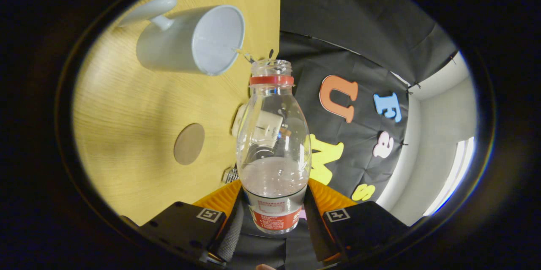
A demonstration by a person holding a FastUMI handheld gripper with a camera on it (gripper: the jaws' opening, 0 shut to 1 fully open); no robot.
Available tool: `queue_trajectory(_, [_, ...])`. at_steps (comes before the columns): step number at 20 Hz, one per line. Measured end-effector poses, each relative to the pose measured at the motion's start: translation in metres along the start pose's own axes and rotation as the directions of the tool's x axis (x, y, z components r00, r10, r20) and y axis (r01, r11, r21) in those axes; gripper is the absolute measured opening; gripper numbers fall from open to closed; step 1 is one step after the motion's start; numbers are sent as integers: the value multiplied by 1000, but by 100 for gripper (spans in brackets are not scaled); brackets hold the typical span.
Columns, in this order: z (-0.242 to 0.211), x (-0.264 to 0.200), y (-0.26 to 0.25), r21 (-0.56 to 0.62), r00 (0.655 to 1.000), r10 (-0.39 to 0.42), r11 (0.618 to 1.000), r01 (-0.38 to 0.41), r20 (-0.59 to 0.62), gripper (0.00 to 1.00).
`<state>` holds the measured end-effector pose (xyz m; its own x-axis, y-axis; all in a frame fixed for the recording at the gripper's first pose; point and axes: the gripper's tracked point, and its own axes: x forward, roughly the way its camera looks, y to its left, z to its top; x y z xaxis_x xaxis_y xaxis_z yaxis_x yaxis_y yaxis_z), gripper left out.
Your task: Take the bottle from table, then pour the juice into the cup, finally place the bottle on the coaster
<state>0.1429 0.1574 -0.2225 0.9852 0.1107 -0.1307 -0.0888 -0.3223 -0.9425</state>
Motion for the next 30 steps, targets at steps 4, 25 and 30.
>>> queue_trajectory(4, [-2, 1, -1, -14, 1000, -2, 1000, 2, -1, 74])
queue_trajectory(25, [0, 4, -31, -128, 999, -46, 991, 49, 26, 74])
queue_trajectory(30, [7, 1, -38, -152, 998, -51, 987, 56, 41, 74])
